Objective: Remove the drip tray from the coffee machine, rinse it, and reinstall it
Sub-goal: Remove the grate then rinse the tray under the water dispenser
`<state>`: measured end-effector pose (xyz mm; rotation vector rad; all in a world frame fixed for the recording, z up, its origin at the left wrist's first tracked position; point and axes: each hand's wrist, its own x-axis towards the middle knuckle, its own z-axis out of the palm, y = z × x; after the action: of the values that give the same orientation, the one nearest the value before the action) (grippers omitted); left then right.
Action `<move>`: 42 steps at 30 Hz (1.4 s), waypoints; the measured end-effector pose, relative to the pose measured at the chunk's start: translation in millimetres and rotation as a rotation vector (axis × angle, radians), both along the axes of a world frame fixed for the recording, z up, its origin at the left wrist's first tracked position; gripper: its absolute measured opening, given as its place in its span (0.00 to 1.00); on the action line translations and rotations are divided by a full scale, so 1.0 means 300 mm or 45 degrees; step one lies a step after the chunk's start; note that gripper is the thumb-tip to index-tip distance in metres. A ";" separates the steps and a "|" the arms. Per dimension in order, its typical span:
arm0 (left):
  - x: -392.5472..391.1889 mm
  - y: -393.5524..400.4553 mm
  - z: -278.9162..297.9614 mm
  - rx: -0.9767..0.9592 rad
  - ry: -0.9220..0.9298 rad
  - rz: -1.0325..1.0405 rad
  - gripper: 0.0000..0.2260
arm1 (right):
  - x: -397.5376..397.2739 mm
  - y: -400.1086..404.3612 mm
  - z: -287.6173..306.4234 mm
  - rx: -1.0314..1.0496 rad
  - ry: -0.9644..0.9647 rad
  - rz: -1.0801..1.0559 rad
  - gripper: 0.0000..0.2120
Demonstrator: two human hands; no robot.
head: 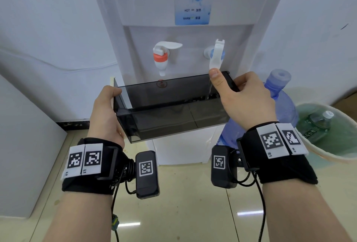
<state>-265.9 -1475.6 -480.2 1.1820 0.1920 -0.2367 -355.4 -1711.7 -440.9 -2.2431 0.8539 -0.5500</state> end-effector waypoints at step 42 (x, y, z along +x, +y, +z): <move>0.003 0.057 0.040 0.007 -0.064 0.079 0.14 | 0.033 0.046 0.011 0.013 -0.047 0.043 0.40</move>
<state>-265.1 -1458.5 -468.2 1.1841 0.1849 -0.1517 -345.4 -1698.0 -437.5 -2.2274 0.7976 -0.5686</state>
